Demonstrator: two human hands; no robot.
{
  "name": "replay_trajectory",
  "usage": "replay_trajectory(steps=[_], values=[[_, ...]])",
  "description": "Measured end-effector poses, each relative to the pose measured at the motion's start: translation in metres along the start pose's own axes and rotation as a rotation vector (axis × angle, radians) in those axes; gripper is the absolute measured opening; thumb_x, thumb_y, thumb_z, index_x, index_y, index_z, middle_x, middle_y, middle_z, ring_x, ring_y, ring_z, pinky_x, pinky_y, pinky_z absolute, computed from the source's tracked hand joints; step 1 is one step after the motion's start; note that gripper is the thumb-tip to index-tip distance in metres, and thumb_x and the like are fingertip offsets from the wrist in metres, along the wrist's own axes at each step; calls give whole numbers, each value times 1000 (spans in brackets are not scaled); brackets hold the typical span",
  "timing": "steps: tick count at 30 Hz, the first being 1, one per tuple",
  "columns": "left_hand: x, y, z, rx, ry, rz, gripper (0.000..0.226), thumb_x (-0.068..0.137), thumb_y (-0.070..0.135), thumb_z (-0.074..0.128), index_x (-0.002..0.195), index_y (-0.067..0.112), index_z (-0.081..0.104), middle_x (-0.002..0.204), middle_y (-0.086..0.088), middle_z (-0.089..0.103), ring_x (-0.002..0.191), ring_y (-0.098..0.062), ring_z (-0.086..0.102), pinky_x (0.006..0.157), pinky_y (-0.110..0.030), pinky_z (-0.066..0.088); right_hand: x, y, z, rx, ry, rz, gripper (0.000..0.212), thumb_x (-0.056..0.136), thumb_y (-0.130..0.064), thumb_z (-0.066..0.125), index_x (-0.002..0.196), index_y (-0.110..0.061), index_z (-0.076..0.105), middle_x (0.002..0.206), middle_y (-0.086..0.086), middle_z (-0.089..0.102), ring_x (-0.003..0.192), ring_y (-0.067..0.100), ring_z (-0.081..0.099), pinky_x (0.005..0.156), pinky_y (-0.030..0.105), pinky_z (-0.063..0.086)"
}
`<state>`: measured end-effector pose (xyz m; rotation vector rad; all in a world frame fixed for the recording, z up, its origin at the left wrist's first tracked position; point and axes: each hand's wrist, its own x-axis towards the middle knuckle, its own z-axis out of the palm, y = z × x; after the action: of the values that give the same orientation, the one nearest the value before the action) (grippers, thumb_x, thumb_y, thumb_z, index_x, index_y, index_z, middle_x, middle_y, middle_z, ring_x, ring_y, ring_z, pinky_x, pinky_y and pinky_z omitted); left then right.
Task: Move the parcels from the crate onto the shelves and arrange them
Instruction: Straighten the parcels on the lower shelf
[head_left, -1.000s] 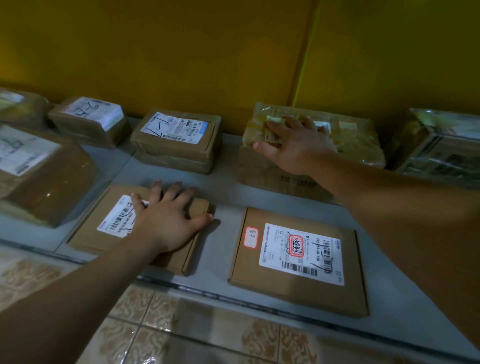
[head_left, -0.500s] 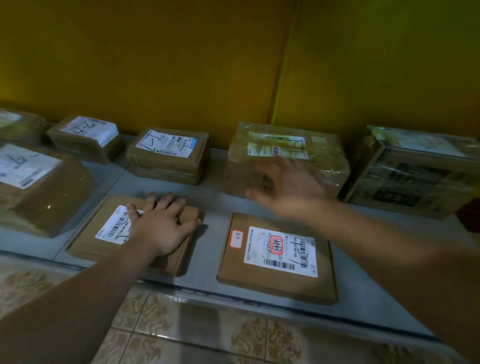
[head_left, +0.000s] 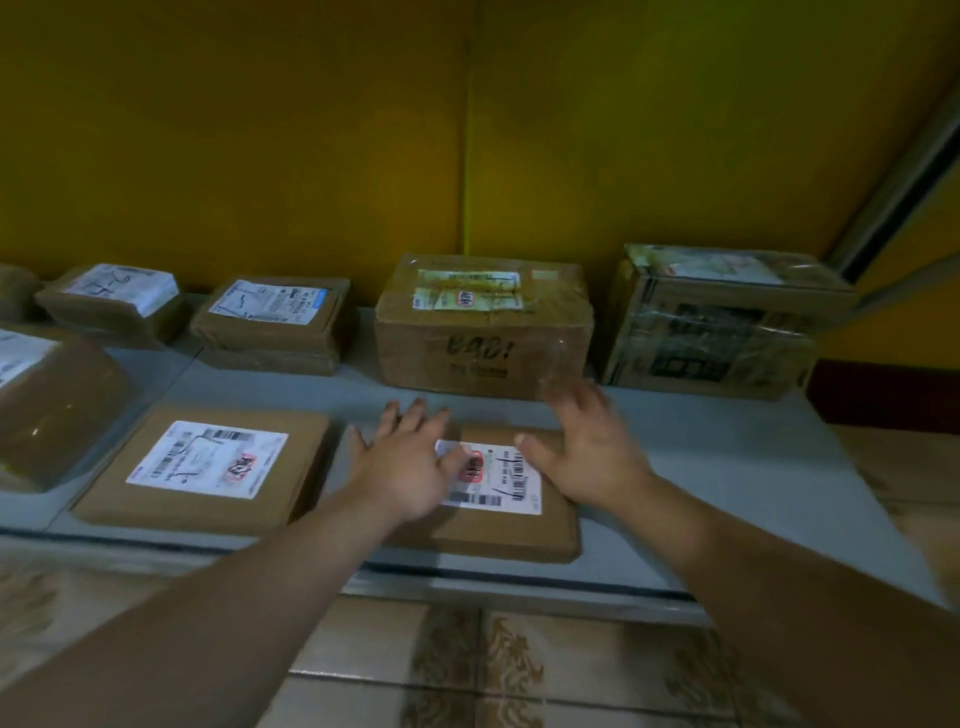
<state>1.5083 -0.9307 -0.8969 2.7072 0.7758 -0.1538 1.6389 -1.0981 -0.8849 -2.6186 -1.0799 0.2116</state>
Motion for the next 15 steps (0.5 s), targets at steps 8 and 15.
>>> replay_trajectory(steps=[8, 15], values=[[4, 13, 33, 155, 0, -45, 79, 84, 79, 21, 151, 41, 6, 162, 7, -5, 148, -26, -12, 115, -61, 4, 37, 88, -99, -140, 283, 153, 80, 93, -53, 57, 158, -24, 20, 165, 10, 13, 152, 30, 6, 123, 47, 9], [2, 13, 36, 171, 38, -64, 94, 63, 84, 0, 149, 45, 7, 161, 12, -1, 147, -20, -10, 112, -52, 14, 91, 113, -121, -154, 198, 315, 91, 86, -74, 48, 158, -35, 8, 167, 7, -4, 153, 31, -8, 119, 60, 0]])
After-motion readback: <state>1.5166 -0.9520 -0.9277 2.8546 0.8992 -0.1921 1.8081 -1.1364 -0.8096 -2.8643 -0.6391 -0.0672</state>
